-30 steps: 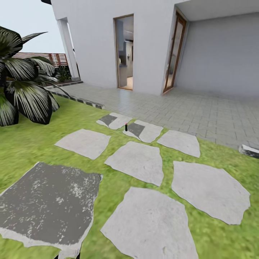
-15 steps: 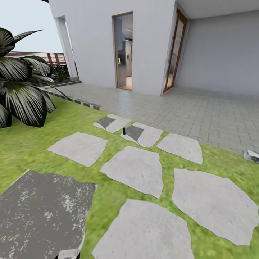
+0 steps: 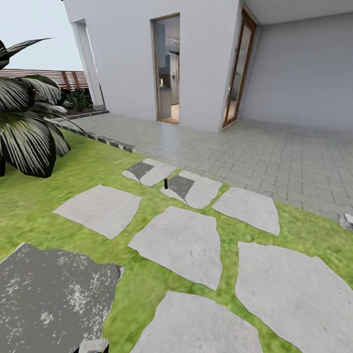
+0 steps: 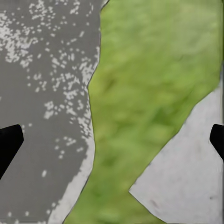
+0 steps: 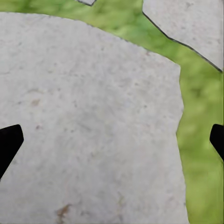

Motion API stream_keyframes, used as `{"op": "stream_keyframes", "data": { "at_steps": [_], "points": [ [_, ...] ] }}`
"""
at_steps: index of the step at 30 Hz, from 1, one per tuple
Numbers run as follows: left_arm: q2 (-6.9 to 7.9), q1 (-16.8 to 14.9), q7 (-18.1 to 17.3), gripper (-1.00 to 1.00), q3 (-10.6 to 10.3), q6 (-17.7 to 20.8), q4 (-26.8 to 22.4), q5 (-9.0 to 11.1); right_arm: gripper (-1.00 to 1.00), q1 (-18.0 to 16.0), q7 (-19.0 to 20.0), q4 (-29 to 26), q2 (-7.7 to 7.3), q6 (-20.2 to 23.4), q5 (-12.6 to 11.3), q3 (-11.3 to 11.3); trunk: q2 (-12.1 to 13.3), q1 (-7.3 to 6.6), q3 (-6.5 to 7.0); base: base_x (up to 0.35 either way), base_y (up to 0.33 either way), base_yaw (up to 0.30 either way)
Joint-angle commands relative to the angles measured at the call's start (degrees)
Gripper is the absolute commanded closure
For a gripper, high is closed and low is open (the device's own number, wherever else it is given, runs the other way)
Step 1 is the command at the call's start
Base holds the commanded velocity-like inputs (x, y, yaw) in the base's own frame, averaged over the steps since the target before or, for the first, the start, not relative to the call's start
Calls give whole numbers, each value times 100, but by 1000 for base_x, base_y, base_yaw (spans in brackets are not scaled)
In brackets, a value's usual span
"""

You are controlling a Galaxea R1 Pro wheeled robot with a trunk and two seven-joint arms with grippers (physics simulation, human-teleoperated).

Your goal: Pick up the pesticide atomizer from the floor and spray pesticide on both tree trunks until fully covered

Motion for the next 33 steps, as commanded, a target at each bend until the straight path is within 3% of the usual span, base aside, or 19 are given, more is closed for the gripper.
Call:
{"op": "stream_keyframes", "data": {
  "at_steps": [1, 33],
  "points": [
    [0, 0, 0, -100, 0, 0, 1, 0, -100, 0, 0, 0, 0, 0, 0, 1, 0, 0, 0, 337, -97, 0],
    [-8, 0, 0, -100, 0, 0, 1, 0, -100, 1, 0, 0, 0, 0, 0, -7, 0, 0, 0, 337, -97, 0]
  ]
}}
